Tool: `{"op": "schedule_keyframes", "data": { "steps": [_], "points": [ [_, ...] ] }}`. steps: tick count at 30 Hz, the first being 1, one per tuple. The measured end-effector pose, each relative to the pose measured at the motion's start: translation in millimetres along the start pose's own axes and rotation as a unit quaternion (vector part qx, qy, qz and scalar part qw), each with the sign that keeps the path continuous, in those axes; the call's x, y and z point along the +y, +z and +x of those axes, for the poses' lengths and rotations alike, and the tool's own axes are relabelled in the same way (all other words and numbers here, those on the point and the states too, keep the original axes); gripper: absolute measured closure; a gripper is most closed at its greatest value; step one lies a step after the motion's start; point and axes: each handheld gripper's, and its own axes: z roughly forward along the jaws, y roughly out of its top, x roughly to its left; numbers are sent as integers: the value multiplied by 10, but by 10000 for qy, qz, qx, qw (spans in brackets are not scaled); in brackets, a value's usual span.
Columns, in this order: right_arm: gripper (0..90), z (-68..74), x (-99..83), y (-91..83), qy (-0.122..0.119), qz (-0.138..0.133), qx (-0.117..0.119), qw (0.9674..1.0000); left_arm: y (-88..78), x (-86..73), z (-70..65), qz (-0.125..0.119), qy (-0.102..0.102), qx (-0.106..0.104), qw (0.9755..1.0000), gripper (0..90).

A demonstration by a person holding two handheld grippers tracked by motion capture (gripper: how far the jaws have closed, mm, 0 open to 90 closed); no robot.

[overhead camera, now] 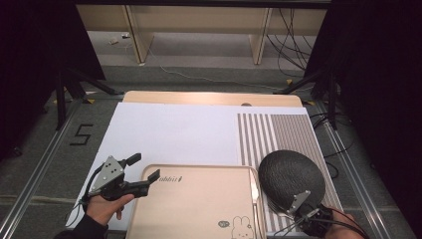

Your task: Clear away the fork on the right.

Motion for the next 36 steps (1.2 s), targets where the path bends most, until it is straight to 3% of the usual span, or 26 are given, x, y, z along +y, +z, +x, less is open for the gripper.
{"op": "schedule_keyframes", "data": {
  "steps": [5, 10, 18, 30, 36],
  "points": [
    [840, 18, 16, -47, -93, -117, -39, 9999, -2, 1, 1, -9, -2, 4, 10000, 164],
    [842, 52, 36, -78, -201, -258, 101, 9994, -1, 1, 0, -4, -1, 9, 10000, 164],
    [842, 100, 135, -168, -289, -662, 196, 9972, -3, 1, 2, -9, -1, 9, 10000, 164],
    [842, 152, 339, -245, -189, -1196, 553, 9911, -5, 2, 4, -20, 0, 18, 10000, 164],
    [842, 185, 482, -286, -50, -1461, 795, 9861, -3, 0, 2, -13, -1, 17, 10000, 164]
  ]
}}
